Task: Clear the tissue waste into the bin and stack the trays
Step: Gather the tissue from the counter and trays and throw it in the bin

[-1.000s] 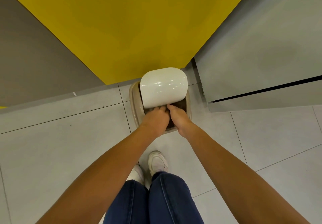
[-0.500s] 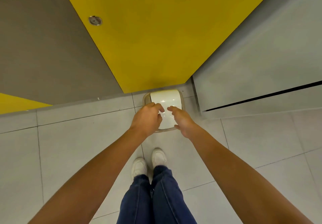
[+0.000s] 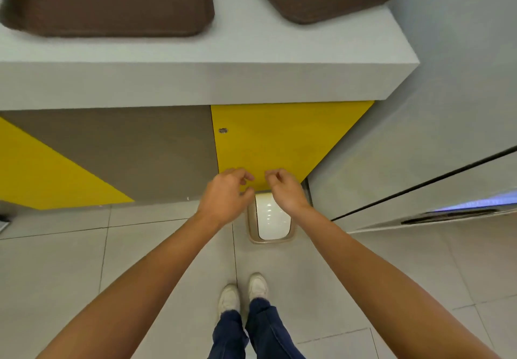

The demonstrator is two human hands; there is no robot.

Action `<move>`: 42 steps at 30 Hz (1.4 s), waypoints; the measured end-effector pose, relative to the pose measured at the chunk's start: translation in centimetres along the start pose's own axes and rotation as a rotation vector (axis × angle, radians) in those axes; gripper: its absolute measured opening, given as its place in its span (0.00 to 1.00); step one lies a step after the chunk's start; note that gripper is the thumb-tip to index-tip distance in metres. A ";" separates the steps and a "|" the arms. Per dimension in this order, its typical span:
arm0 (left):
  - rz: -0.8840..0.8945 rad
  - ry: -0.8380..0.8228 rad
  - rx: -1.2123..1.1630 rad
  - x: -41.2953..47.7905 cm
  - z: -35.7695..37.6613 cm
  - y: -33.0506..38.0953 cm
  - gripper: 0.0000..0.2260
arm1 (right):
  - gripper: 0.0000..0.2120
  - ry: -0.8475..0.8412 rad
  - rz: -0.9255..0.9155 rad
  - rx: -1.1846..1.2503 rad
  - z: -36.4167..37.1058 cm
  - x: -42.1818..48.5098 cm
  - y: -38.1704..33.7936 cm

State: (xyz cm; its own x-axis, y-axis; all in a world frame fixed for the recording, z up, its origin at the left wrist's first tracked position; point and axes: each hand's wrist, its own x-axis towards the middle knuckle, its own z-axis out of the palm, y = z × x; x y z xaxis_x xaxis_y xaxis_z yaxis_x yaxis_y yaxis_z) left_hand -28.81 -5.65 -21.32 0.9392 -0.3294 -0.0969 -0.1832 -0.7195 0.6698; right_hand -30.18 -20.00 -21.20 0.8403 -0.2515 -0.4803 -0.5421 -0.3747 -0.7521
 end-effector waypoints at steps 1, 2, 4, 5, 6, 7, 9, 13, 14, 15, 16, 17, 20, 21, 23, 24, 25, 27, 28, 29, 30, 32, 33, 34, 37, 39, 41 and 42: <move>0.003 0.022 0.000 -0.2 -1.3 0.4 0.09 | 0.14 0.007 -0.058 -0.007 -0.1 -0.4 -1.1; 0.002 0.044 -0.005 -0.4 -2.5 0.8 0.09 | 0.13 0.017 -0.103 -0.009 -0.2 -0.8 -2.2; 0.002 0.094 -0.021 -0.7 -5.0 1.5 0.09 | 0.12 0.039 -0.159 -0.001 -0.4 -1.4 -4.3; 0.007 0.120 -0.027 -0.8 -6.1 1.9 0.09 | 0.12 0.050 -0.181 0.001 -0.5 -1.6 -5.4; 0.013 0.144 -0.028 -0.9 -7.2 2.2 0.09 | 0.11 0.056 -0.206 -0.007 -0.6 -1.9 -6.4; 0.020 0.162 -0.026 -1.0 -8.2 2.5 0.09 | 0.11 0.059 -0.237 -0.018 -0.7 -2.1 -7.4; 0.035 0.192 -0.022 -0.9 -10.3 3.1 0.10 | 0.11 0.065 -0.297 -0.039 -1.0 -2.3 -9.3; 0.045 0.254 -0.026 -0.6 -14.2 3.9 0.11 | 0.10 0.104 -0.366 -0.030 -1.4 -2.4 -12.9; 0.043 0.265 -0.031 -0.5 -15.0 3.9 0.11 | 0.11 0.115 -0.383 -0.025 -1.4 -2.5 -13.7; 0.041 0.276 -0.035 -0.4 -15.8 3.9 0.11 | 0.11 0.124 -0.396 -0.021 -1.4 -2.5 -14.6; 0.038 0.286 -0.037 -0.1 -16.4 3.9 0.11 | 0.11 0.131 -0.407 -0.018 -1.3 -2.4 -15.4; 0.035 0.293 -0.038 0.1 -17.1 3.8 0.11 | 0.11 0.137 -0.418 -0.013 -1.2 -2.4 -16.2; 0.034 0.322 -0.042 0.8 -18.8 3.3 0.11 | 0.11 0.146 -0.454 0.007 -0.7 -2.1 -18.2; 0.034 0.330 -0.041 1.0 -19.2 3.1 0.11 | 0.11 0.149 -0.465 0.013 -0.4 -2.0 -18.7; 0.032 0.334 -0.042 1.5 -20.2 2.8 0.11 | 0.10 0.161 -0.487 0.023 0.1 -1.6 -19.8; 0.033 0.335 -0.043 1.8 -20.6 2.7 0.11 | 0.10 0.170 -0.497 0.027 0.3 -1.3 -20.4; 0.032 0.341 -0.043 2.2 -21.1 2.5 0.11 | 0.10 0.180 -0.506 0.028 0.5 -1.1 -21.0; 0.035 0.357 -0.044 3.0 -22.1 2.3 0.11 | 0.09 0.198 -0.532 0.039 0.8 -0.5 -22.4; 0.038 0.363 -0.043 3.6 -22.7 2.0 0.11 | 0.09 0.203 -0.548 0.046 1.0 -0.1 -23.2; 0.044 0.364 -0.041 4.2 -23.2 2.0 0.11 | 0.09 0.205 -0.564 0.050 1.1 0.3 -23.9; 0.052 0.365 -0.036 4.6 -23.6 2.0 0.11 | 0.09 0.210 -0.583 0.050 1.0 0.5 -24.4; 0.068 0.376 -0.024 6.0 -24.8 1.8 0.11 | 0.09 0.213 -0.620 0.050 1.1 1.6 -26.0; 0.072 0.387 -0.020 6.9 -25.5 1.6 0.11 | 0.08 0.210 -0.631 0.054 1.1 2.4 -26.9; 0.070 0.400 -0.020 7.8 -26.2 1.4 0.11 | 0.08 0.205 -0.636 0.057 1.2 3.2 -27.9; 0.073 0.444 -0.015 11.0 -28.4 0.7 0.11 | 0.07 0.199 -0.666 0.062 1.3 6.0 -30.9; 0.072 0.482 -0.008 13.3 -29.8 0.2 0.13 | 0.08 0.189 -0.699 0.057 1.4 8.0 -33.0; 0.054 0.509 -0.009 15.6 -31.5 -0.2 0.14 | 0.11 0.168 -0.715 0.036 1.3 10.0 -35.2; 0.052 0.516 -0.006 16.7 -32.4 -0.5 0.15 | 0.12 0.155 -0.717 0.015 1.2 11.1 -36.3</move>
State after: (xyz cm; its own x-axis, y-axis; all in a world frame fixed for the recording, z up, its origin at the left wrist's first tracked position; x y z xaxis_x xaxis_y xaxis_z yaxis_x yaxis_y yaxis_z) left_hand -3.60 8.98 0.58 0.9503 -0.0189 0.3109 -0.2329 -0.7060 0.6688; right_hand -1.21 -8.10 0.20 0.9770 -0.0730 0.2005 0.1413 -0.4827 -0.8643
